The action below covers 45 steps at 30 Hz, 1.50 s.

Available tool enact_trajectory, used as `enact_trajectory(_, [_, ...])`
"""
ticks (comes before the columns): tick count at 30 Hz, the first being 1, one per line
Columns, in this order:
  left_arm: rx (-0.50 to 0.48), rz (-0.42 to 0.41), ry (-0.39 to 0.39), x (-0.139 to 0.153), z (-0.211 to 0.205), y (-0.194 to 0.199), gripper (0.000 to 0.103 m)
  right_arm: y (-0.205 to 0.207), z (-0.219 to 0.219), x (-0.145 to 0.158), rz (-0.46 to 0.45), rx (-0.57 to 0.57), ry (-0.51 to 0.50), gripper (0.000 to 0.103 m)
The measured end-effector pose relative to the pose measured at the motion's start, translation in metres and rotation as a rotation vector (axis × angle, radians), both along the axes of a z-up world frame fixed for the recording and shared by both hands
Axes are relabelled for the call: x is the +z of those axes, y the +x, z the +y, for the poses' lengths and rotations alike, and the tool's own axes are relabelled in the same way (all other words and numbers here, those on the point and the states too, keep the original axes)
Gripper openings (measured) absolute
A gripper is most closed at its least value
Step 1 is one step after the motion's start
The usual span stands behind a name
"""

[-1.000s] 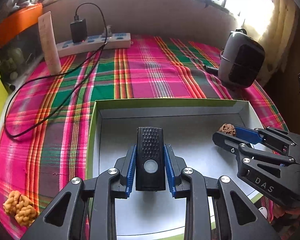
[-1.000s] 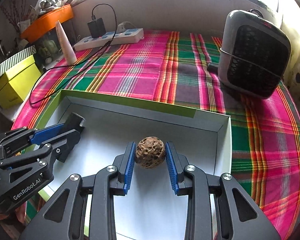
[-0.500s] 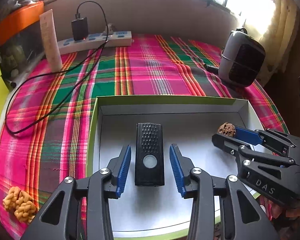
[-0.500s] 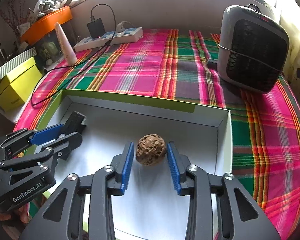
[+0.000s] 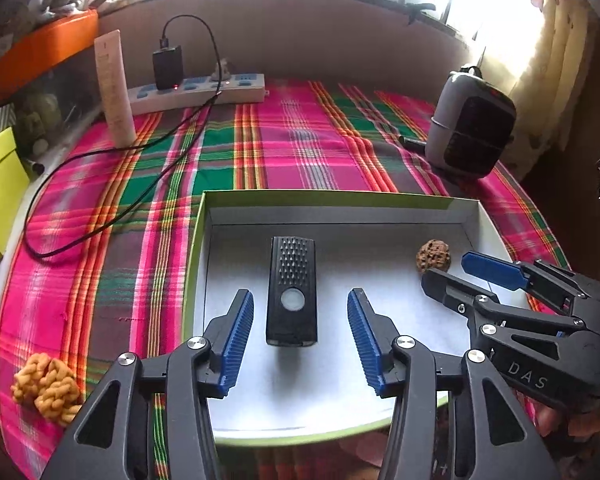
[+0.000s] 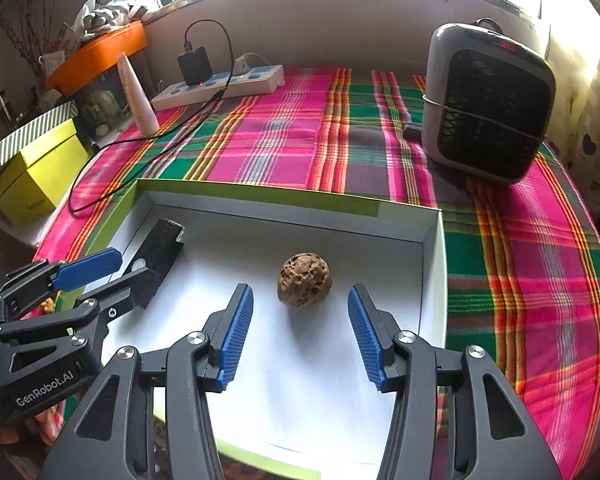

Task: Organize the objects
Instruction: 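Open the left tool to release the remote inside the box, then move the left tool back toward the large walnut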

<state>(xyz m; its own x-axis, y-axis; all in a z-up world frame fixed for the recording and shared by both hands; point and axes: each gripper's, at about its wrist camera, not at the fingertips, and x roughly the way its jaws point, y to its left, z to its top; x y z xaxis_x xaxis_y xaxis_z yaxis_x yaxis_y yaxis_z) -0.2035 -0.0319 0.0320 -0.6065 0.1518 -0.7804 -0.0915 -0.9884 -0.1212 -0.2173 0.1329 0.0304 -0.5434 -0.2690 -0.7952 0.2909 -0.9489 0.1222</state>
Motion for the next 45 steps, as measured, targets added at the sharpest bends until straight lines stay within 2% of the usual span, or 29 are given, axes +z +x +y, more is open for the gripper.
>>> enact_trajectory(24, [0.022, 0.069, 0.008, 0.019, 0.003, 0.073, 0.049, 0.072, 0.005, 0.025, 0.102, -0.012, -0.053, 0.051])
enact_trajectory(28, [0.028, 0.083, -0.022, 0.019, 0.006, 0.086, 0.049, 0.084, 0.009, 0.025, 0.109, -0.025, -0.062, 0.051])
enact_trajectory(45, [0.006, 0.098, -0.056, 0.014, 0.017, 0.119, 0.049, 0.127, 0.023, 0.020, 0.148, -0.063, -0.050, 0.051])
